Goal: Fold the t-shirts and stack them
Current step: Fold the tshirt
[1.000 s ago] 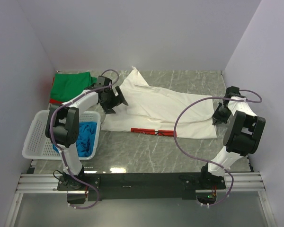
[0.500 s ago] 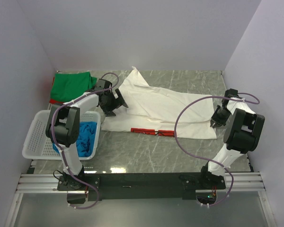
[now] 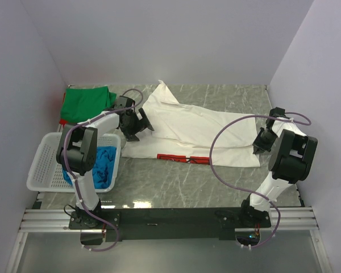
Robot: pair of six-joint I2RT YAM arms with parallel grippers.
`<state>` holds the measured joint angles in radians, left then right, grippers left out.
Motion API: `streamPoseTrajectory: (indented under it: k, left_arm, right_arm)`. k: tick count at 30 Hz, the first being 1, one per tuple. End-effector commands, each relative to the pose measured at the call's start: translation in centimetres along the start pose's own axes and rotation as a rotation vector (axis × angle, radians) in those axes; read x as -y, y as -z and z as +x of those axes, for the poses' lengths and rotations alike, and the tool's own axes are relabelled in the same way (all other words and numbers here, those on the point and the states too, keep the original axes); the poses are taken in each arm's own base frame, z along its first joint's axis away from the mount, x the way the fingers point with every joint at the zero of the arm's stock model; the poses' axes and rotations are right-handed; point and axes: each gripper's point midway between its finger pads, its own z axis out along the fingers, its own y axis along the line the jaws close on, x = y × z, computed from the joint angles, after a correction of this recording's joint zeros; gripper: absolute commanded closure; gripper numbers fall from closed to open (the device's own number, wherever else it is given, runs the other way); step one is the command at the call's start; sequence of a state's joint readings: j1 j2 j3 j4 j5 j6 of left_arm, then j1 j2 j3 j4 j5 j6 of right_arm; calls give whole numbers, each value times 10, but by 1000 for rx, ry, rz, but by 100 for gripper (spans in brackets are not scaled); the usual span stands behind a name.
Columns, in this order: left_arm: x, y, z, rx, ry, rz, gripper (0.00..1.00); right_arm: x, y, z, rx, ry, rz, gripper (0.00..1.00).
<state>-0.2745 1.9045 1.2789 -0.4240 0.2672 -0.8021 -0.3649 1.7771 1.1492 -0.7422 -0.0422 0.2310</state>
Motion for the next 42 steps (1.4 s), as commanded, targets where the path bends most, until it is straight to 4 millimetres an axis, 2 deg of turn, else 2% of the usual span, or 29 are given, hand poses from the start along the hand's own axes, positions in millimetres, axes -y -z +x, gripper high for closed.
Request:
streamPoseTrajectory:
  k: [1,8,14,21,24,25,27,29,30,31,34,40,42]
  left_arm:
    - [-3,-2,1,-1,-1,0,1]
    - [-4,-3,-1,11,5,-5,1]
    - [-6,-4,-2,11,3,-14,1]
    - [-8,-5,-1,18,13,-14,1]
    - [-2,-3,-3,24,-6,2,1]
    - [5,1,-10,39,-15,16,1]
    - [14,7,-15,54,-29,30,1]
    - [33,16,-25,75,-46,61,1]
    - [38,19,-28,81,-50,69,1]
    - [50,25,-35,102,-58,93,1]
    - [69,29,-39,120,-74,113,1]
    - [78,7,-15,66,-119,48,4]
    - [78,2,-16,78,-133,7,7]
  right_arm:
    - [9,0,-8,21,-8,37,100]
    - [30,21,-21,99,-72,80,100]
    - [45,24,-20,106,-119,98,100]
    - [45,21,-17,102,-120,88,100]
    - [41,18,-16,90,-118,67,100]
    - [40,19,-18,94,-118,61,100]
    - [37,22,-21,102,-117,49,85]
    - [35,28,-26,120,-118,38,67]
    - [35,30,-27,126,-121,36,64]
    - [33,33,-29,139,-121,24,61]
    - [26,41,-30,157,-123,-13,58]
    - [10,49,-28,172,-119,-88,58]
    - [6,53,-28,186,-107,-99,58]
